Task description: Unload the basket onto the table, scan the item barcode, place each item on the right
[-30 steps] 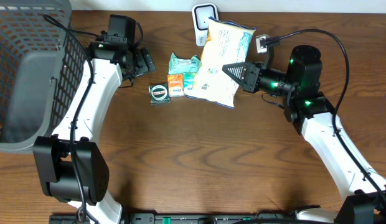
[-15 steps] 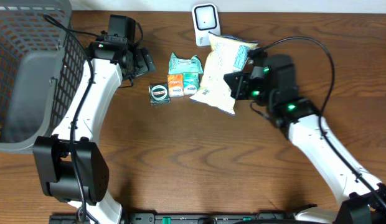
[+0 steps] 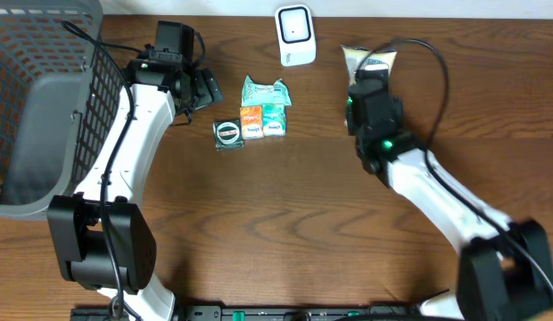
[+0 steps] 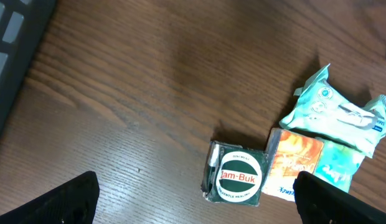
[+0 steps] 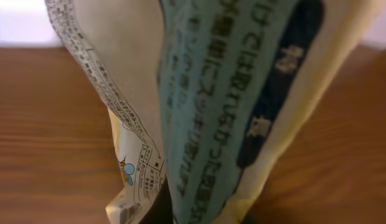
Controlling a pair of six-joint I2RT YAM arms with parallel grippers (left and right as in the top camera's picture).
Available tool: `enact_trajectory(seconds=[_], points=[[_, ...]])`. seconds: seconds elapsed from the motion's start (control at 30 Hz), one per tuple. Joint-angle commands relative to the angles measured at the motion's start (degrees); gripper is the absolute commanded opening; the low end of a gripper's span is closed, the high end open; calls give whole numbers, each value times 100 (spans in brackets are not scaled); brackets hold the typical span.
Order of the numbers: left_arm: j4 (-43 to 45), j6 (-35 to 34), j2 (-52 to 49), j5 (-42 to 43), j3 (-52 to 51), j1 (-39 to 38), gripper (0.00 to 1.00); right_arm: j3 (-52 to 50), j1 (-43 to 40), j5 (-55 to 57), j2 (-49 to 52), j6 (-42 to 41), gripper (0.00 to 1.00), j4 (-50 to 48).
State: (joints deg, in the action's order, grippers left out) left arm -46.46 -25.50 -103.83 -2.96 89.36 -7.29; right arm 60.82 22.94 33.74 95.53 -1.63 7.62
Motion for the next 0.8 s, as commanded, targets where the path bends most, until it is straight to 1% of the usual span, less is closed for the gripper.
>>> enact_trajectory(seconds=[0.0, 0.1, 0.2, 0.33, 0.37, 0.4, 0.43, 0.47, 0.53, 0.6, 0.63, 0.77], points=[[-22, -13, -26, -52, 44, -2, 98, 573, 28, 1453, 455, 1523, 1, -70], [-22, -13, -26, -52, 44, -2, 98, 662, 144, 1641, 874, 2068, 1, -70], [-22, -11, -26, -52, 44, -2, 98, 662, 326, 1967, 1248, 2120, 1, 7], [-22, -11, -26, -52, 44, -2, 98, 662, 772, 1947, 1480, 1967, 3, 584], [-22, -11, -26, -52, 44, -2, 98, 662, 920, 1945, 1491, 1762, 9, 723], [-22, -11, -26, -52, 44, -2, 98, 662, 1049, 1941, 1491, 1502, 23, 817], [-22, -13, -26, -52, 44, -2, 98, 662, 1154, 1921, 1488, 1283, 29, 857], [-22, -13, -26, -52, 44, -2, 98, 664, 1366, 1926, 1469, 872, 36, 872], [-22, -13, -26, -52, 44, -2, 98, 706, 1624, 1923, 1423, 461, 40, 879], [-22, -11, -26, -52, 44, -2, 98, 848, 1781, 1878, 1362, 205, 48, 990], [-22, -13, -26, -52, 44, -2, 98, 990, 1818, 1764, 1320, 111, 53, 1145], [-22, -11, -26, -52, 44, -2, 98, 1705, 1628, 892, 1174, 31, 64, 1928]])
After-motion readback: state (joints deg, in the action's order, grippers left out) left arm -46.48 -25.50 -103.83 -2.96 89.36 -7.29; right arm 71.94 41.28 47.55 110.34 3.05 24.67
